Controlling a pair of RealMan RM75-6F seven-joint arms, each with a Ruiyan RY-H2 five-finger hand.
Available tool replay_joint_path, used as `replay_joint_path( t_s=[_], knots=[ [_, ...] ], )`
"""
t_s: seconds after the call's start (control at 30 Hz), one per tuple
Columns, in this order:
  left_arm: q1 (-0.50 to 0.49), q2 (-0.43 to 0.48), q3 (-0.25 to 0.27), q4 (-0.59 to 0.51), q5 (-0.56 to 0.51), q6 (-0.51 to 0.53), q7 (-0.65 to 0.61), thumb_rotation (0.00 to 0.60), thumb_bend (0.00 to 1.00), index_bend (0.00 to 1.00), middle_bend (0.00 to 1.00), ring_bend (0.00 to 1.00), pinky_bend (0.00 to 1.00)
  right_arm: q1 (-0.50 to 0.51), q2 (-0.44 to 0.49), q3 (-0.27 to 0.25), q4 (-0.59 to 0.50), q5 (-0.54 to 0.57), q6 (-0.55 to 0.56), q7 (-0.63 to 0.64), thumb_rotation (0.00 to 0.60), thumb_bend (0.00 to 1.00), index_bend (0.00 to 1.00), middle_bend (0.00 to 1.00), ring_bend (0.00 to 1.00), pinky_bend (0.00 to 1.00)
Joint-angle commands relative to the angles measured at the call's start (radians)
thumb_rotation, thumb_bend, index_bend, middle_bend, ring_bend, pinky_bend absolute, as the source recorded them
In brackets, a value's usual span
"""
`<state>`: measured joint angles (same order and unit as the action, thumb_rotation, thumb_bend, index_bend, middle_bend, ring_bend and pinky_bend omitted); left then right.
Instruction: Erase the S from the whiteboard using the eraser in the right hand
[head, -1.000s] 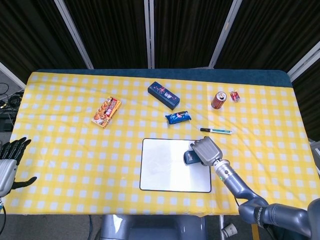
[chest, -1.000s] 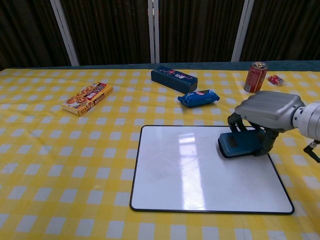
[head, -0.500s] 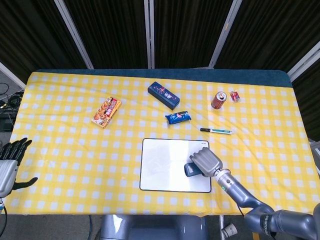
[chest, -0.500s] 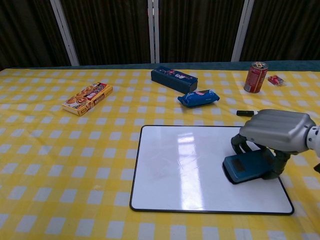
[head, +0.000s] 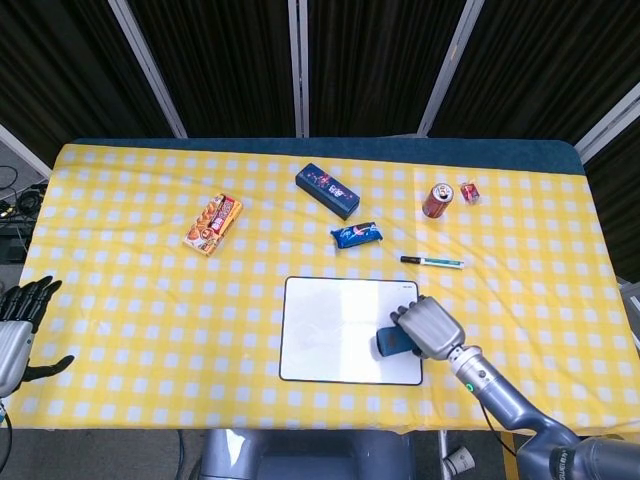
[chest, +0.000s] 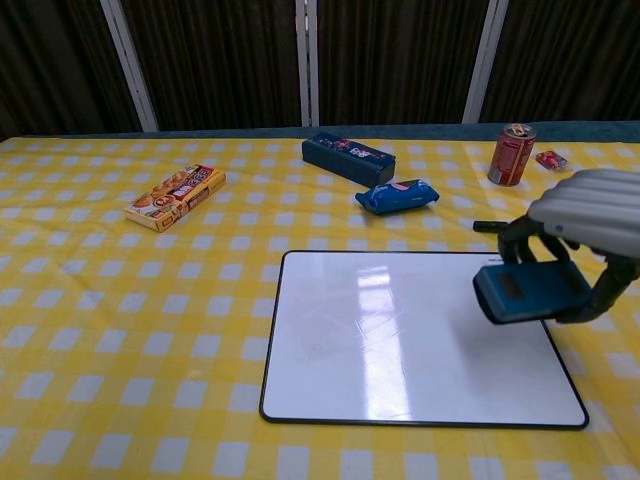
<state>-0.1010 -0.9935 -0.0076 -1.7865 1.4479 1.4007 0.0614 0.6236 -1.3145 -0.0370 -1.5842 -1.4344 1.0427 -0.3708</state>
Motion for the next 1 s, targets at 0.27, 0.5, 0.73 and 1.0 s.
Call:
replay_joint_path(
  t_s=[0.27, 0.5, 0.73, 1.0],
  knots=[
    [0.000, 0.003, -0.003, -0.005, 0.000, 0.003, -0.004, 0.600, 0.00, 0.00, 0.00, 0.00, 0.00, -0.104, 0.012, 0.030, 0.233, 0.063, 0.055, 0.166, 0.600, 0.72, 0.54, 0.59, 0.54, 0.53],
    [-0.003, 0.001, -0.002, -0.007, 0.003, -0.003, -0.002, 0.600, 0.00, 0.00, 0.00, 0.00, 0.00, -0.118, -0.051, 0.042, 0.314, 0.094, 0.022, 0.174, 0.600, 0.40, 0.40, 0.48, 0.47, 0.49],
    [-0.005, 0.007, -0.007, -0.002, -0.007, -0.009, -0.022, 0.600, 0.00, 0.00, 0.00, 0.00, 0.00, -0.134, -0.049, 0.060, 0.258, 0.054, 0.072, 0.226, 0.600, 0.00, 0.00, 0.15, 0.19, 0.32],
    [-0.001, 0.016, -0.005, 0.003, -0.001, -0.006, -0.048, 0.600, 0.00, 0.00, 0.00, 0.00, 0.00, -0.219, 0.036, 0.049, 0.126, -0.033, 0.251, 0.252, 0.600, 0.00, 0.00, 0.03, 0.02, 0.04]
  ],
)
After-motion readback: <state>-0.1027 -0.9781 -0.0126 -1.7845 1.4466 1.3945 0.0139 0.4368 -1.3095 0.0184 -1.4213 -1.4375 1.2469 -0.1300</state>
